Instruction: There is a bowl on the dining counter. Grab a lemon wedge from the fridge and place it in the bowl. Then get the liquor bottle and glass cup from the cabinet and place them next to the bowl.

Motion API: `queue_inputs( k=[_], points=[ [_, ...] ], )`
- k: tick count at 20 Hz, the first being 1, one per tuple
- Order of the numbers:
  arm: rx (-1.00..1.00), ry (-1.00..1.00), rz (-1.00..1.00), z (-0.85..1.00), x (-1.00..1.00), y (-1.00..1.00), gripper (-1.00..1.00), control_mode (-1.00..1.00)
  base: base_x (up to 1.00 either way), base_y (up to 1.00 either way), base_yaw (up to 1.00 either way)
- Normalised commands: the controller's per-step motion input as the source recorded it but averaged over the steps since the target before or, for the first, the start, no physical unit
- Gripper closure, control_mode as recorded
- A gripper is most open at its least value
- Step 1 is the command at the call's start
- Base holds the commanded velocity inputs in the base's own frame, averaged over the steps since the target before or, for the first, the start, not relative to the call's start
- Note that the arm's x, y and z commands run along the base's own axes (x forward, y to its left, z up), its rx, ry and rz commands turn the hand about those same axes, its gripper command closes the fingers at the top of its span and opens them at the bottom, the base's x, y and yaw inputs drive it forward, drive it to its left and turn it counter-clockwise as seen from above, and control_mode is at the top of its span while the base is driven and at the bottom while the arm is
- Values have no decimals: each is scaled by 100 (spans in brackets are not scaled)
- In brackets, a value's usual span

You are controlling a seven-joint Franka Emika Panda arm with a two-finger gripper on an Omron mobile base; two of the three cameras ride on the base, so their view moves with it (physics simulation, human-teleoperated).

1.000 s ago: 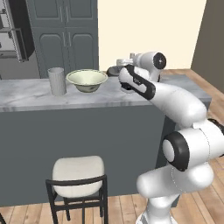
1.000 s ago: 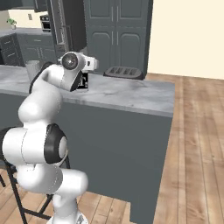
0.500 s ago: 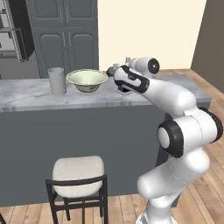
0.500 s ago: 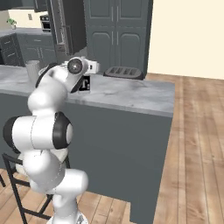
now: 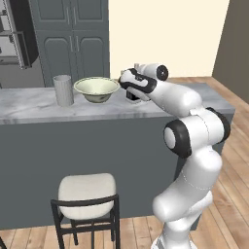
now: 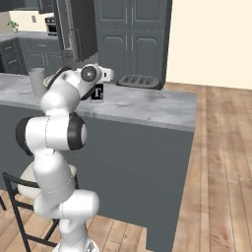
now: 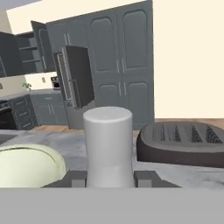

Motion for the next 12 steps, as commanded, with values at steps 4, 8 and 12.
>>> queue_inputs(
  k=[4,8,12],
  points=[
    [0,0,1,-16,51,11,100,-100,0,0,0],
    [0,0,1,-12,46,15,100,-100,0,0,0],
    [-1,0,1,-24,27,14,100,-100,0,0,0]
  ],
)
